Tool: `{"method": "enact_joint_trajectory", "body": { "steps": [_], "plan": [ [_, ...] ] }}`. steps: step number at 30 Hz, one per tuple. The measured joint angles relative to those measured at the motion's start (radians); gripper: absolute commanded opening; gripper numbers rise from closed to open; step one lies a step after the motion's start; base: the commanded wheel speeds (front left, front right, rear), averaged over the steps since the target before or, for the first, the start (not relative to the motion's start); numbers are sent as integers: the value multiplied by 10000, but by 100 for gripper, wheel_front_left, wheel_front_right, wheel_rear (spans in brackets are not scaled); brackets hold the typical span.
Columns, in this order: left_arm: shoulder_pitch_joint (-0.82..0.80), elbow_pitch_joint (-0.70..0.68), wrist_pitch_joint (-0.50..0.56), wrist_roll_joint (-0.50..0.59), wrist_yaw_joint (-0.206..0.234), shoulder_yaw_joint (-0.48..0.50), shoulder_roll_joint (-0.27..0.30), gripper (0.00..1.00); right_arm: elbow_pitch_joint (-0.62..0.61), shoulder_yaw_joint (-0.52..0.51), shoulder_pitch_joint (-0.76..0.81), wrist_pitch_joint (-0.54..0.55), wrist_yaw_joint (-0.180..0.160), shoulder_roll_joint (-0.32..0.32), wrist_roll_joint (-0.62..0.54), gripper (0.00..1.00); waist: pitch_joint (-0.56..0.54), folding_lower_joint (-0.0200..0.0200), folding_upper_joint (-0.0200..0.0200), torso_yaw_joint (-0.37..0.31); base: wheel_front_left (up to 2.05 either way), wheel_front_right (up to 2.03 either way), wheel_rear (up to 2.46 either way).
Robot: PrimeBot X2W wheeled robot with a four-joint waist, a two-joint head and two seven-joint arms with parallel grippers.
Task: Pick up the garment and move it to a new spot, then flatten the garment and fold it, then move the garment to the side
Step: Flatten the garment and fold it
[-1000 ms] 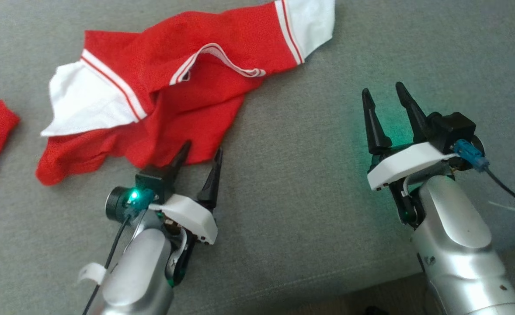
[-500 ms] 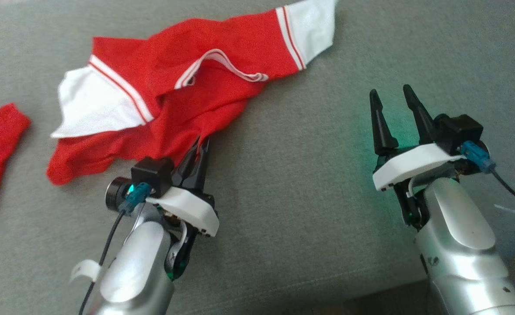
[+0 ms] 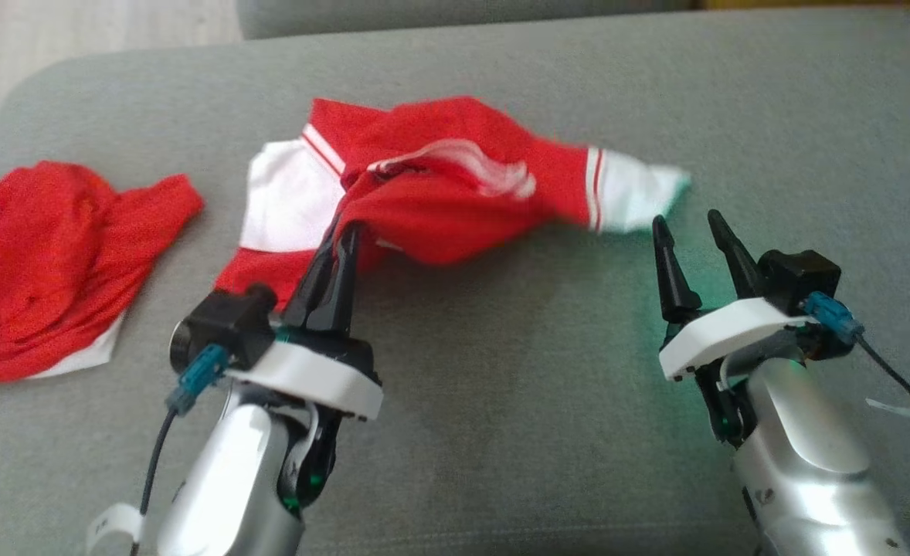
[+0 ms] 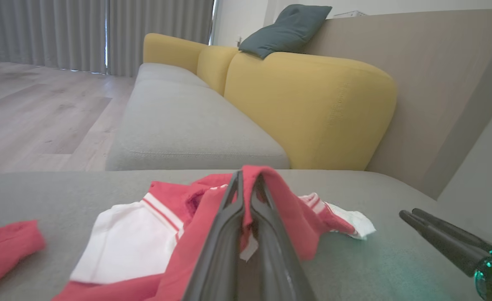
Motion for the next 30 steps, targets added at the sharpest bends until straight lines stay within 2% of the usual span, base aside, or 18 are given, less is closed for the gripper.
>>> {"method": "enact_joint_trajectory", "body": {
  "steps": [6,11,12,13,14,15,24,30],
  "plan": [
    [659,128,0,-140,46,230,15,0,42,-42,166,0,0,0,-4,100,-372,0,0,510,0,0,0],
    [895,1032,0,-105,119,522,21,0,104,217,392,0,0,-2,-19,100,-321,0,0,697,0,0,0],
    [880,1313,0,-79,186,593,23,8,104,328,387,0,0,-2,-19,100,-265,0,0,711,0,0,0],
    [873,1561,0,-67,224,667,21,37,102,453,382,0,0,-2,-15,100,-204,0,0,722,0,0,0],
    [872,1756,0,-42,278,763,19,80,102,637,370,0,0,-2,2,100,-133,0,0,731,0,0,0],
    [864,1912,0,-6,314,855,19,100,100,834,362,0,0,-4,23,100,-58,0,0,739,0,0,0],
    [755,2307,2,-278,451,731,17,100,-2,2861,-249,0,0,-6,943,100,348,0,0,1200,0,0,0],
    [775,2132,2,-474,495,265,12,100,663,3542,-763,4,0,-10,1034,100,510,0,0,1838,0,0,0]
  ]
}}
